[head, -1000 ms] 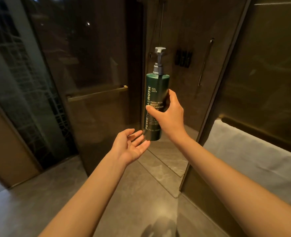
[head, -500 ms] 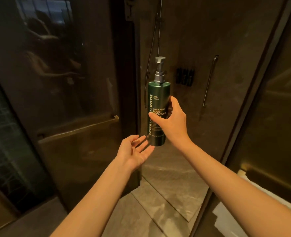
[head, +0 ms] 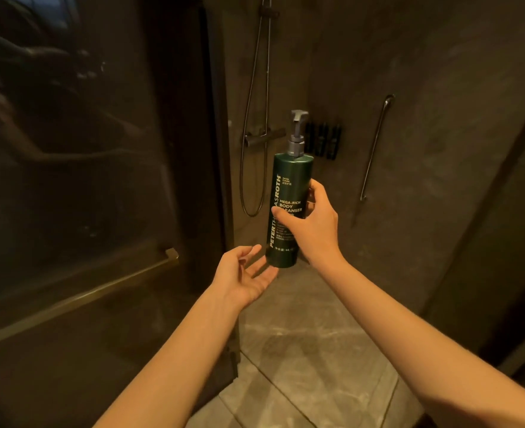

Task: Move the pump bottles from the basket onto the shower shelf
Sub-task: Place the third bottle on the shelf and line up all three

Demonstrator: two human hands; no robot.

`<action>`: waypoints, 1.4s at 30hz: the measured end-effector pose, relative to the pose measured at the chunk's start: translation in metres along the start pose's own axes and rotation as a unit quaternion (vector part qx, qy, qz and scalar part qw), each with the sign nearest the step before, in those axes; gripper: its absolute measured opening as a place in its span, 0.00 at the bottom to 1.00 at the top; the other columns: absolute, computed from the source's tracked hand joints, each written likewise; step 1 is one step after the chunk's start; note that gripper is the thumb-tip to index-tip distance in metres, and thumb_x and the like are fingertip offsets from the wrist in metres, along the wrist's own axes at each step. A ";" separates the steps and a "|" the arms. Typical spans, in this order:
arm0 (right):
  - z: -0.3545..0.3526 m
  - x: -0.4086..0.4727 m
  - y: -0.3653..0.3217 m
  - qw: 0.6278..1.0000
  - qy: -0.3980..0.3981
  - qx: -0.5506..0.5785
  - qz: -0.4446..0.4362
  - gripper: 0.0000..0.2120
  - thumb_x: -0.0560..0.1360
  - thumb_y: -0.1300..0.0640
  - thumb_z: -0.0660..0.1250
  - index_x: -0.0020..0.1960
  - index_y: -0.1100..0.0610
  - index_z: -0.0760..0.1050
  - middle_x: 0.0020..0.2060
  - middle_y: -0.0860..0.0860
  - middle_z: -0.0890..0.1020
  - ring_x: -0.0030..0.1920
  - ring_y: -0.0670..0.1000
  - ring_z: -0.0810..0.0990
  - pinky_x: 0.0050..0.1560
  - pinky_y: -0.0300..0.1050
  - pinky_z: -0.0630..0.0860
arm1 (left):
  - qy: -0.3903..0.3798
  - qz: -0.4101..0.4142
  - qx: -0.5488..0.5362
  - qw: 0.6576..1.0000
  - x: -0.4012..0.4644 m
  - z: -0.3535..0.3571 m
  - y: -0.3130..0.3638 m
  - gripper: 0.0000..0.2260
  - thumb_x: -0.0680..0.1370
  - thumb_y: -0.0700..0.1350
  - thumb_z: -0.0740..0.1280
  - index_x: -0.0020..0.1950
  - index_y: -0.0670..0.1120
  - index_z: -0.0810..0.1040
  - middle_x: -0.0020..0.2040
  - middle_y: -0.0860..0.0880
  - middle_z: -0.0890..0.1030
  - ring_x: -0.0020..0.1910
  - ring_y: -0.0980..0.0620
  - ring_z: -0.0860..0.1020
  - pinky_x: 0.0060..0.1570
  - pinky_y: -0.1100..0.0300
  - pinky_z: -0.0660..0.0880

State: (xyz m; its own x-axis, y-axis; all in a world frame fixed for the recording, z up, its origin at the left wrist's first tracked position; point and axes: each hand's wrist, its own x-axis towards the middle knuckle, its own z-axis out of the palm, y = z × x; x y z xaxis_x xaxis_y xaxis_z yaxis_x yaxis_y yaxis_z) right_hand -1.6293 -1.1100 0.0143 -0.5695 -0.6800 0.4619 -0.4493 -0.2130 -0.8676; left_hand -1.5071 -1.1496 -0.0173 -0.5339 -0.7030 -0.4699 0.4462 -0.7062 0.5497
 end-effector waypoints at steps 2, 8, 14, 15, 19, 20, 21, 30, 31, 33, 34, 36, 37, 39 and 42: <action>0.010 0.037 0.004 1.000 0.016 -0.005 -0.002 0.31 0.67 0.55 0.75 0.67 0.50 0.66 0.60 0.47 0.78 0.58 0.46 0.77 0.60 0.49 0.75 | -0.012 -0.002 0.003 1.000 0.035 0.014 0.023 0.14 0.78 0.41 0.59 0.62 0.40 0.74 0.55 0.36 0.77 0.50 0.39 0.77 0.53 0.47 0.75; 0.021 0.124 0.031 0.998 0.058 -0.033 -0.009 0.31 0.67 0.55 0.76 0.66 0.50 0.67 0.59 0.47 0.79 0.57 0.45 0.78 0.59 0.47 0.76 | -0.046 -0.031 0.038 0.998 0.128 0.059 0.060 0.15 0.78 0.42 0.59 0.64 0.40 0.74 0.58 0.37 0.77 0.52 0.41 0.78 0.60 0.48 0.74; 0.022 0.173 0.096 0.995 0.079 -0.055 0.033 0.30 0.66 0.54 0.76 0.65 0.49 0.68 0.56 0.45 0.79 0.56 0.44 0.78 0.59 0.50 0.77 | -0.022 -0.099 0.048 0.994 0.205 0.073 0.059 0.13 0.80 0.44 0.57 0.59 0.38 0.74 0.62 0.37 0.76 0.58 0.39 0.76 0.61 0.46 0.71; 0.023 0.183 0.107 0.995 0.080 -0.055 0.039 0.30 0.66 0.54 0.76 0.65 0.49 0.68 0.56 0.45 0.80 0.55 0.43 0.78 0.59 0.49 0.77 | -0.020 -0.107 0.045 0.993 0.216 0.075 0.060 0.11 0.80 0.43 0.57 0.55 0.39 0.74 0.61 0.38 0.76 0.60 0.39 0.75 0.62 0.45 0.71; 0.029 0.236 0.145 0.996 0.065 -0.031 0.045 0.30 0.67 0.55 0.75 0.66 0.51 0.67 0.54 0.45 0.78 0.53 0.41 0.78 0.55 0.42 0.76 | -0.015 -0.102 0.044 0.994 0.272 0.092 0.072 0.10 0.78 0.42 0.59 0.59 0.41 0.72 0.64 0.39 0.74 0.64 0.40 0.73 0.63 0.45 0.69; 0.030 0.252 0.154 0.997 0.061 -0.025 0.041 0.30 0.68 0.55 0.75 0.66 0.51 0.67 0.54 0.45 0.78 0.53 0.42 0.78 0.54 0.42 0.75 | -0.011 -0.096 0.044 0.994 0.288 0.100 0.077 0.14 0.78 0.42 0.60 0.63 0.43 0.71 0.65 0.39 0.74 0.64 0.40 0.73 0.63 0.45 0.69; 0.031 0.270 0.163 0.998 0.056 -0.022 0.036 0.30 0.68 0.55 0.75 0.66 0.51 0.67 0.55 0.45 0.78 0.54 0.43 0.78 0.54 0.42 0.75 | -0.007 -0.087 0.043 0.995 0.303 0.109 0.081 0.16 0.78 0.42 0.60 0.66 0.44 0.70 0.65 0.39 0.73 0.63 0.40 0.73 0.62 0.45 0.69; 0.032 0.446 0.216 1.000 -0.010 -0.008 -0.005 0.31 0.68 0.52 0.74 0.68 0.52 0.66 0.59 0.47 0.78 0.58 0.45 0.77 0.60 0.50 0.76 | 0.010 -0.009 -0.007 1.000 0.421 0.208 0.123 0.15 0.78 0.42 0.60 0.64 0.44 0.70 0.63 0.38 0.74 0.61 0.39 0.75 0.67 0.46 0.68; 0.036 0.463 0.218 1.000 -0.021 -0.001 -0.008 0.31 0.68 0.52 0.74 0.68 0.52 0.66 0.59 0.46 0.77 0.58 0.45 0.76 0.60 0.49 0.76 | 0.016 0.002 -0.015 1.000 0.430 0.215 0.131 0.15 0.78 0.42 0.60 0.65 0.44 0.70 0.63 0.38 0.75 0.61 0.39 0.75 0.66 0.46 0.69; 0.048 0.492 0.220 0.999 -0.043 0.013 -0.019 0.32 0.68 0.52 0.75 0.67 0.51 0.66 0.57 0.44 0.77 0.56 0.42 0.76 0.58 0.45 0.75 | 0.027 0.023 -0.033 0.999 0.447 0.224 0.147 0.14 0.78 0.42 0.60 0.64 0.44 0.71 0.63 0.39 0.75 0.60 0.39 0.75 0.64 0.46 0.70; 0.055 0.505 0.222 0.998 -0.057 0.019 -0.026 0.32 0.68 0.52 0.75 0.67 0.51 0.66 0.55 0.42 0.76 0.54 0.40 0.76 0.57 0.42 0.75 | 0.033 0.032 -0.042 0.998 0.454 0.228 0.155 0.13 0.78 0.42 0.60 0.62 0.43 0.71 0.62 0.39 0.75 0.60 0.39 0.75 0.63 0.46 0.70; 0.070 0.530 0.226 0.995 -0.085 0.037 -0.038 0.31 0.68 0.52 0.75 0.67 0.50 0.66 0.53 0.39 0.75 0.51 0.37 0.75 0.53 0.36 0.72 | 0.046 0.052 -0.061 0.996 0.469 0.233 0.172 0.10 0.78 0.42 0.60 0.57 0.42 0.72 0.61 0.38 0.76 0.59 0.39 0.75 0.62 0.46 0.70; 0.079 0.542 0.228 0.993 -0.098 0.048 -0.043 0.31 0.68 0.52 0.75 0.67 0.50 0.66 0.52 0.39 0.75 0.51 0.36 0.75 0.52 0.34 0.72 | 0.050 0.063 -0.069 0.994 0.474 0.236 0.181 0.10 0.78 0.42 0.60 0.57 0.42 0.72 0.60 0.38 0.76 0.58 0.39 0.76 0.62 0.46 0.71; 0.096 0.566 0.229 0.989 -0.119 0.070 -0.053 0.31 0.67 0.52 0.75 0.66 0.49 0.66 0.51 0.37 0.75 0.52 0.36 0.75 0.52 0.34 0.72 | 0.060 0.087 -0.084 0.991 0.484 0.239 0.199 0.12 0.78 0.42 0.59 0.60 0.41 0.72 0.60 0.37 0.76 0.57 0.39 0.76 0.63 0.46 0.71; 0.126 0.599 0.226 0.981 -0.151 0.100 -0.072 0.30 0.68 0.53 0.75 0.66 0.50 0.67 0.49 0.35 0.74 0.50 0.35 0.75 0.49 0.31 0.71 | 0.065 0.131 -0.105 0.984 0.500 0.240 0.228 0.12 0.78 0.42 0.59 0.60 0.41 0.73 0.59 0.37 0.76 0.59 0.38 0.76 0.65 0.46 0.70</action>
State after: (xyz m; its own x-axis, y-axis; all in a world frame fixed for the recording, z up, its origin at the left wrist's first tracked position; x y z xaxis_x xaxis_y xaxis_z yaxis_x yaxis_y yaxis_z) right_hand -1.9856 -1.6538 0.0720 -0.2659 -0.8036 0.5324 -0.3492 -0.4345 -0.8303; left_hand -1.8439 -1.6420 0.0389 -0.2908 -0.8586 -0.4221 0.7024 -0.4912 0.5151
